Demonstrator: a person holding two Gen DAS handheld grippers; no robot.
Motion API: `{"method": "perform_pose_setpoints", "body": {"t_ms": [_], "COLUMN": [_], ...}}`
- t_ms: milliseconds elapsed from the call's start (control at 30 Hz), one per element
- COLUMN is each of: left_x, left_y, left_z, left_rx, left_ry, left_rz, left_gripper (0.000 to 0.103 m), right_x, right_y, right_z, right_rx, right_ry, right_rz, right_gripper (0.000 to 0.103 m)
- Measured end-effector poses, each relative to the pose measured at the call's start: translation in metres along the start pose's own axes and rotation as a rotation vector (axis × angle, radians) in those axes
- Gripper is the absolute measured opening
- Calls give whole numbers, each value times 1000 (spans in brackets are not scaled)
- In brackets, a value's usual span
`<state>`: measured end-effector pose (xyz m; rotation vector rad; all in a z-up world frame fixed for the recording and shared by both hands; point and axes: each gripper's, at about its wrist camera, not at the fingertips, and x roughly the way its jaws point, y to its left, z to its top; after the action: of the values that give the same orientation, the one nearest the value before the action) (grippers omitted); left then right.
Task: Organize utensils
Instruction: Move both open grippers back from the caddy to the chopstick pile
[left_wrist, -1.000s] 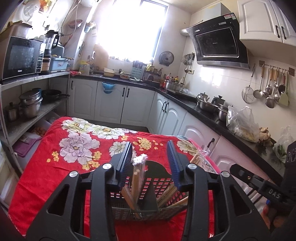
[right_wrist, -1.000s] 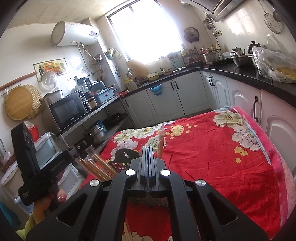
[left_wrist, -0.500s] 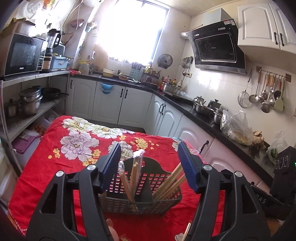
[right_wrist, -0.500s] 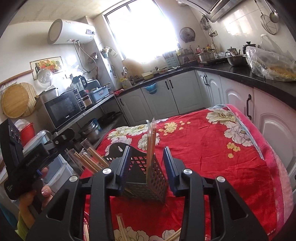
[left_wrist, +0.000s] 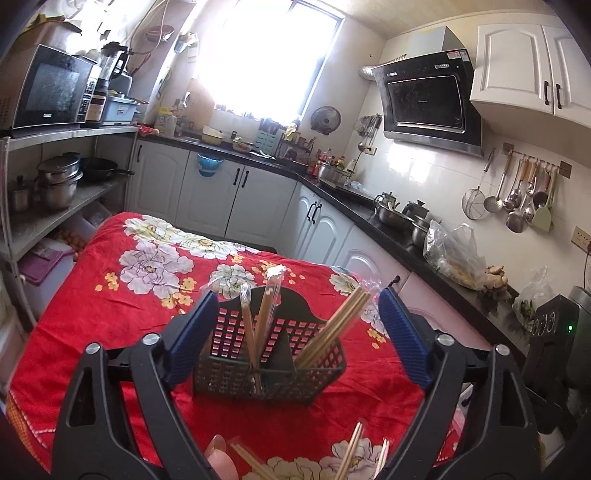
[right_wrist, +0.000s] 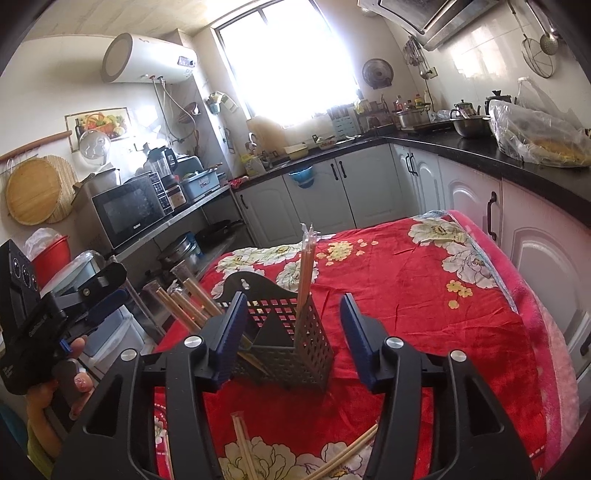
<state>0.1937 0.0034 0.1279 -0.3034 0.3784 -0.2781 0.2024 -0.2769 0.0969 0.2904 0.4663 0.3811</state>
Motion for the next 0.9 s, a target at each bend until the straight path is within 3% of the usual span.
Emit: {"method": "perform_pose_setpoints", "body": {"t_ms": [133, 367, 900], "left_x": [-7, -15, -32], "left_y": [2, 10, 32], "left_z": [-4, -14, -33], "left_rx": [-2, -17, -63], "left_ry": [-3, 8, 27], "left_rz": [-1, 7, 31], "left_gripper": [92, 92, 92], "right_x": [-7, -15, -23], "right_y": [5, 11, 20], "right_z": [-4, -9, -28], "right_rx": [-13, -33, -55], "right_ry": [-6, -10, 23], "right_rz": [2, -5, -12], "right_gripper": [59, 64, 65]}}
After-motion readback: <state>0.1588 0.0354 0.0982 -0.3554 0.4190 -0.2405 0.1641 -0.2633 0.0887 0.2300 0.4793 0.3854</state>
